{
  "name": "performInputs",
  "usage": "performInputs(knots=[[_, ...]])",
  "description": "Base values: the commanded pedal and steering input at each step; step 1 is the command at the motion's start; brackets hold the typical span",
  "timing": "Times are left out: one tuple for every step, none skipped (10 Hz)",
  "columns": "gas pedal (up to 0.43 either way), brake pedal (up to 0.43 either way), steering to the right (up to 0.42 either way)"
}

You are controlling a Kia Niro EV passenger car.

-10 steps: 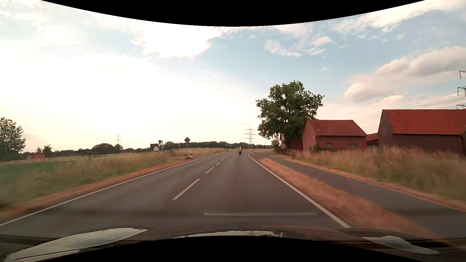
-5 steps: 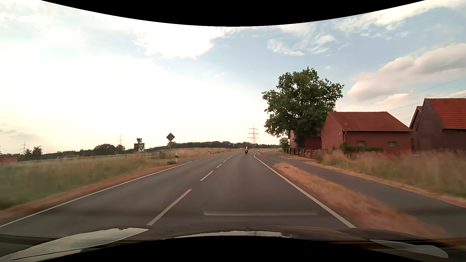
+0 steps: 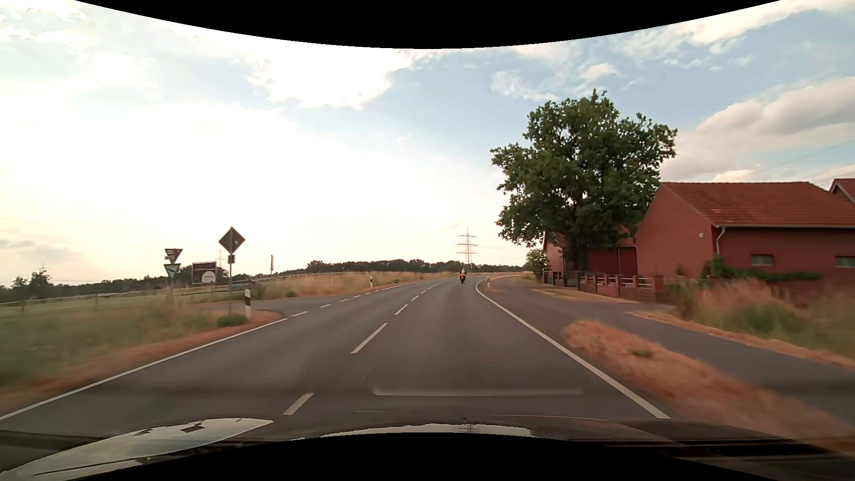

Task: Follow the waypoints while adhering to traffic rules and regulations

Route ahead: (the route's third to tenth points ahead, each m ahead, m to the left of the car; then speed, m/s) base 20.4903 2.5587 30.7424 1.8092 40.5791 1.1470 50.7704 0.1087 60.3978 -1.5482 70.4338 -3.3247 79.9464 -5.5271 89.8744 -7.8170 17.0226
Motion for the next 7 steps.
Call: performInputs(knots=[[0.177, 0.0, 0.005], [0.177, 0.0, 0.008], [0.189, 0.0, 0.01], [0.189, 0.0, 0.011], [0.197, 0.0, 0.011], [0.197, 0.0, 0.011], [0.197, 0.0, 0.011]])
